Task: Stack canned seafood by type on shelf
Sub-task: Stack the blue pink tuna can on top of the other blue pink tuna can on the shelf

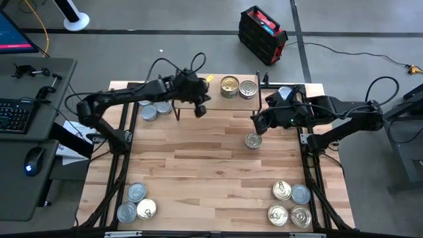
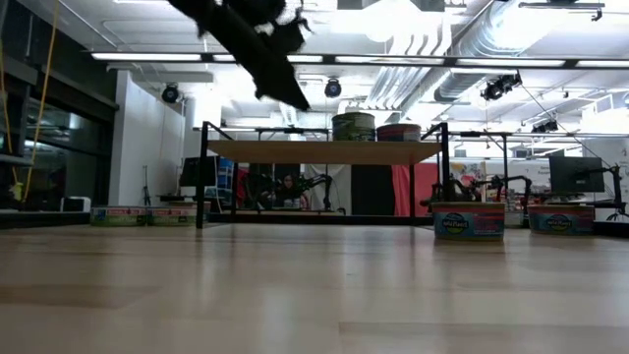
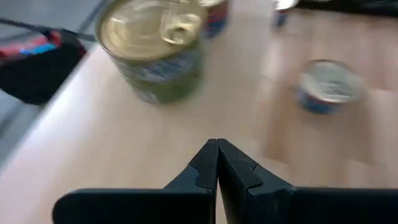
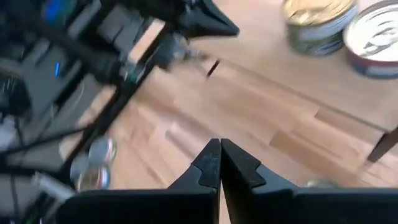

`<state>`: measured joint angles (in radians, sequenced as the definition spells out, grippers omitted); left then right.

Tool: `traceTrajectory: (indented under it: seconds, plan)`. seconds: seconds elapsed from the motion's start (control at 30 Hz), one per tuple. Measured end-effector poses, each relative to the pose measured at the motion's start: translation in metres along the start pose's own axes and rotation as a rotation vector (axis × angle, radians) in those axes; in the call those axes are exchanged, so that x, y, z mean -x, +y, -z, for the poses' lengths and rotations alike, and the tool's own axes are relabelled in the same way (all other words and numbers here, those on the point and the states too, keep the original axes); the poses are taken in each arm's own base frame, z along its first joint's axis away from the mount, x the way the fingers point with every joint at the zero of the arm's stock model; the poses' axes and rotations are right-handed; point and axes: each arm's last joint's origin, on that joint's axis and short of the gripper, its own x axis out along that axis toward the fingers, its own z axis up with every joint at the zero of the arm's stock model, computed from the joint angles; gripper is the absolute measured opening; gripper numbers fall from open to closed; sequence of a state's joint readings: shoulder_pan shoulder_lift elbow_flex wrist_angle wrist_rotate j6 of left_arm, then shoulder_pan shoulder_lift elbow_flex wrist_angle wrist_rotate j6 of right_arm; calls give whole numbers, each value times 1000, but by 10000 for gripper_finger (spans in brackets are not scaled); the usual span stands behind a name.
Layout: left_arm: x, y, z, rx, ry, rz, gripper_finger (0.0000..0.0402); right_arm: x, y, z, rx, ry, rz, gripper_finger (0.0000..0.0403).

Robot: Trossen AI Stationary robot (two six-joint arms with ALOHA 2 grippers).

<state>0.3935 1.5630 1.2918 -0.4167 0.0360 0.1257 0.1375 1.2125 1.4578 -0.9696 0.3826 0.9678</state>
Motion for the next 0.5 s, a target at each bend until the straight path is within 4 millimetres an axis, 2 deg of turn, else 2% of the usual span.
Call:
traceTrajectory:
  seconds: [0.07,0.2,0.37,0.5]
  plan:
    - [24,-14,-1,34,-4,42,0,0,-1,2,37,54,-11,0]
    - [74,-54,2,18,-94,143,0,-3,-4,9,103,183,-11,0]
    - [119,-101,26,140,-230,243,0,-20,0,19,234,371,-50,0]
    - [145,-133,48,226,-312,239,0,-45,10,25,370,457,-115,0]
